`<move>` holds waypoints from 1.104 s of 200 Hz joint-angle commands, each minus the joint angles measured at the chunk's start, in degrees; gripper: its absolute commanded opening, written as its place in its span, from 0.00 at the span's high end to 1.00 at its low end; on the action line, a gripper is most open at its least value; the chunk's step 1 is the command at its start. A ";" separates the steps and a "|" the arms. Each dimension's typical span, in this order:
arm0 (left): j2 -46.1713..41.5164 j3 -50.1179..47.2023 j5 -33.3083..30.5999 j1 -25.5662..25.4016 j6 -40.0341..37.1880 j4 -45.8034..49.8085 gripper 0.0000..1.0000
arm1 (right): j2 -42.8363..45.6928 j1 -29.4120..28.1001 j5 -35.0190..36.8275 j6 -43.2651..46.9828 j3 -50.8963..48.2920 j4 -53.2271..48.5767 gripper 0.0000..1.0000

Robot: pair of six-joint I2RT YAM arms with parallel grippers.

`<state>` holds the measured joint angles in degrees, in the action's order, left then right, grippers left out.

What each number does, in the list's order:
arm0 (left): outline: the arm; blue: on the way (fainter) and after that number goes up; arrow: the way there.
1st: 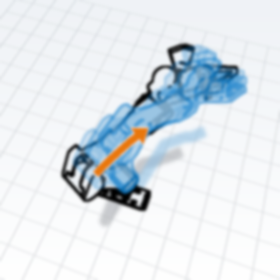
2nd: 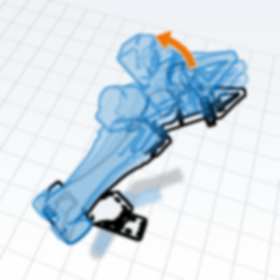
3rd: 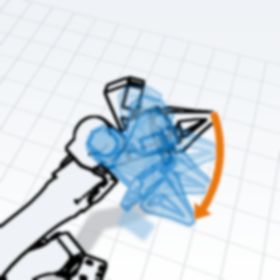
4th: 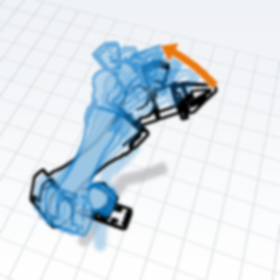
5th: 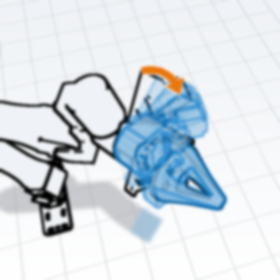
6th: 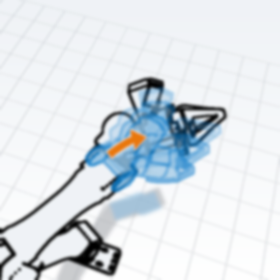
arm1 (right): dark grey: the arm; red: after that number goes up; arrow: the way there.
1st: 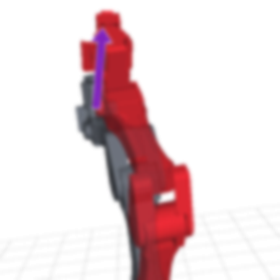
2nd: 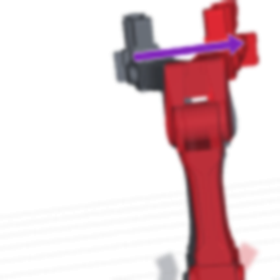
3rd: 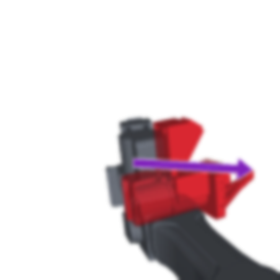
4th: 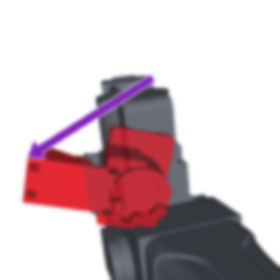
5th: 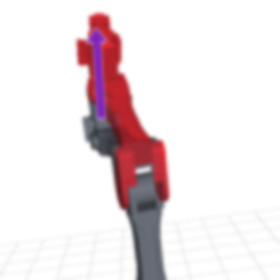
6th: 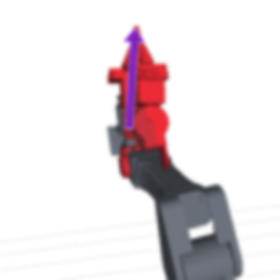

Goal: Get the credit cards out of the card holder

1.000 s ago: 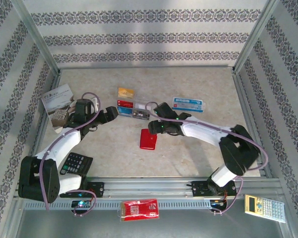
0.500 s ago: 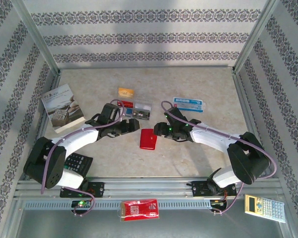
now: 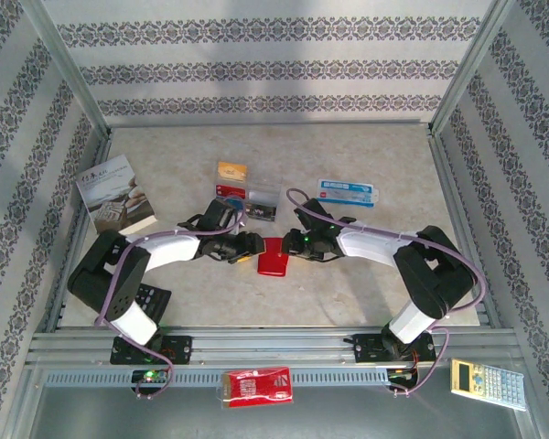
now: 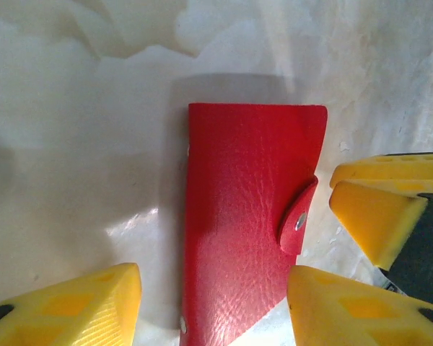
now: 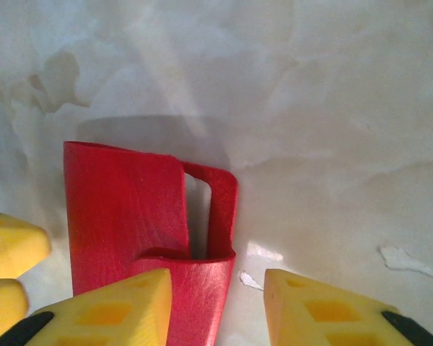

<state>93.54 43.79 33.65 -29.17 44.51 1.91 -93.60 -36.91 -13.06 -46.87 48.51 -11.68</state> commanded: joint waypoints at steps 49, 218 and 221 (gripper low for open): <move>4.98 3.00 4.50 -1.34 2.48 -3.50 0.52 | -3.46 -0.28 -0.77 1.70 1.17 -1.52 0.69; -1.43 1.95 3.00 -1.26 1.65 -4.19 1.00 | 3.61 -3.82 2.56 6.13 4.33 -3.49 0.50; -1.43 1.97 3.00 -1.24 1.69 -4.20 1.00 | 3.38 -4.01 2.45 6.01 4.47 -3.52 0.50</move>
<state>93.06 45.43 37.23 -29.91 46.96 -2.17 -88.92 -39.33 -9.96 -41.80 50.76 -13.91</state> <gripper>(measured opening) 0.058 0.492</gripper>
